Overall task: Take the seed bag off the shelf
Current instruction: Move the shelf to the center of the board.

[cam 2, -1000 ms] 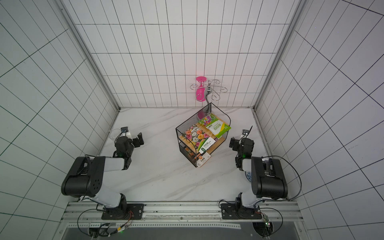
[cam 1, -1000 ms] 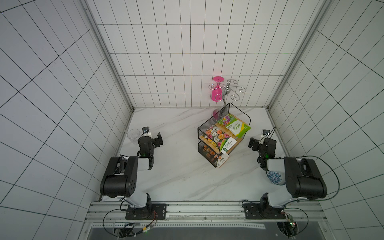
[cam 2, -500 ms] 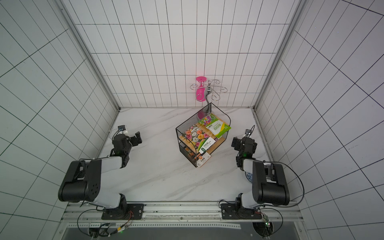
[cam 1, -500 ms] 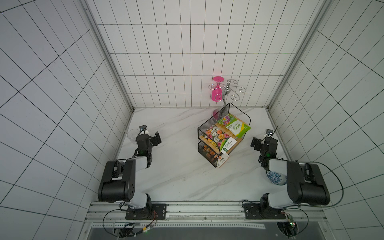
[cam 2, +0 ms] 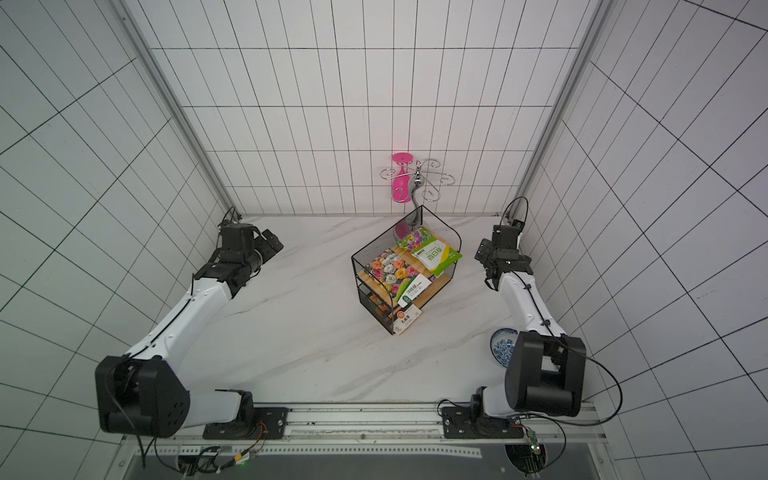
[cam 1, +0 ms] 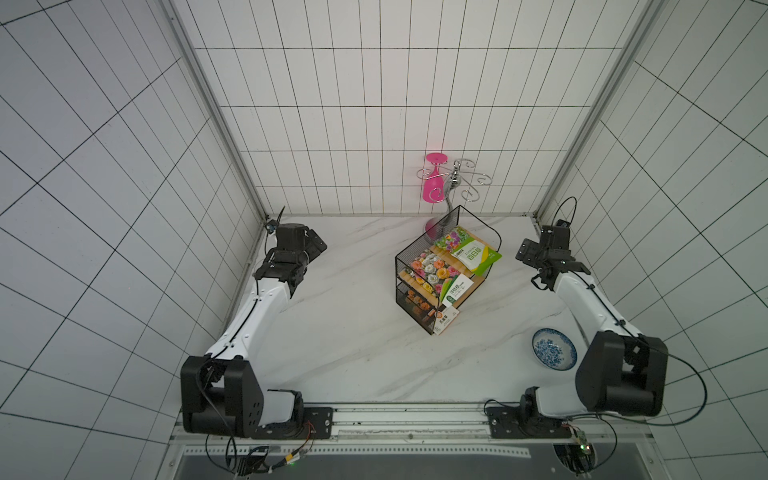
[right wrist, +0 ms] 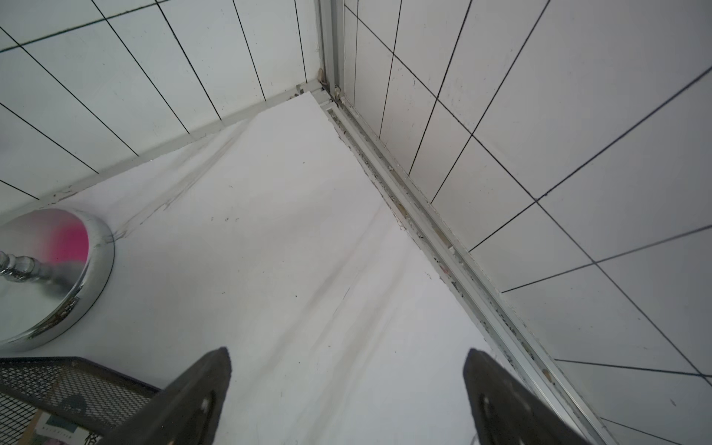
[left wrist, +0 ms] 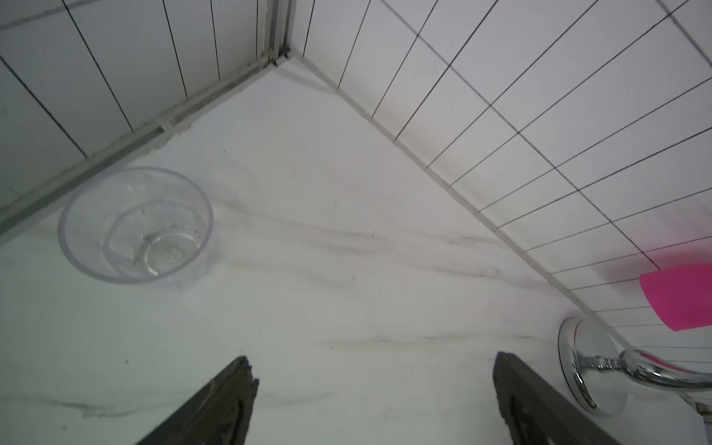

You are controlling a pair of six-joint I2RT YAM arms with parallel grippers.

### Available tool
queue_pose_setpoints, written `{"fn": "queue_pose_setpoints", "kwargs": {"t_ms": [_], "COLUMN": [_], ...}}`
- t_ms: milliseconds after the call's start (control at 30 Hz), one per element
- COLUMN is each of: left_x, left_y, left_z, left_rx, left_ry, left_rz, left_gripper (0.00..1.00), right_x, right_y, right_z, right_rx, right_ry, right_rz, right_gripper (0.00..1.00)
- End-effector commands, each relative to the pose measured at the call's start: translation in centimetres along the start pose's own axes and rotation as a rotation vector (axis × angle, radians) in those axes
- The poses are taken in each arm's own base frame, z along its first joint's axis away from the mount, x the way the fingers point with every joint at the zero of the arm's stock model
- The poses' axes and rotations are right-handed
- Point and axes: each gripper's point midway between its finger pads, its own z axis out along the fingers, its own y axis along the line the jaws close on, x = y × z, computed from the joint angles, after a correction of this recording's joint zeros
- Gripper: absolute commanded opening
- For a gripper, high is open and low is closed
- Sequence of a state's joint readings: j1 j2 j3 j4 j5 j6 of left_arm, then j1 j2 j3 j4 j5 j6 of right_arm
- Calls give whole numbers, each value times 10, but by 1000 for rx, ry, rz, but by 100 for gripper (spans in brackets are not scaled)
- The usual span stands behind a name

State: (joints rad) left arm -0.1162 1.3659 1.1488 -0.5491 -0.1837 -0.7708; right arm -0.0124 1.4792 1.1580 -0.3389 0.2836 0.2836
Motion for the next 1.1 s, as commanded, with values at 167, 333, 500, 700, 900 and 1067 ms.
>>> {"fn": "queue_pose_setpoints", "kwargs": {"t_ms": [167, 333, 500, 700, 900, 1067], "left_x": [80, 100, 128, 157, 169, 174], "left_y": [-13, -56, -88, -120, -156, -180], "left_z": [-58, -90, -110, -122, -122, -111], "left_rx": [-154, -75, 4, 78, 173, 218], "left_ry": [302, 377, 452, 515, 521, 511], "left_rz": [-217, -204, -233, -155, -114, -88], "left_gripper": [99, 99, 99, 99, 99, 99], "right_x": [42, 33, 10, -9, -14, -19], "right_y": [14, 27, 34, 54, 65, 75], "right_z": [-33, -41, -38, -20, -11, -8], "right_rx": [-124, -198, -225, -279, -310, -348], "right_ry": [289, 311, 291, 307, 319, 327], "right_rz": [34, 26, 52, 91, 92, 100], "right_gripper": [99, 99, 99, 99, 99, 99]}}
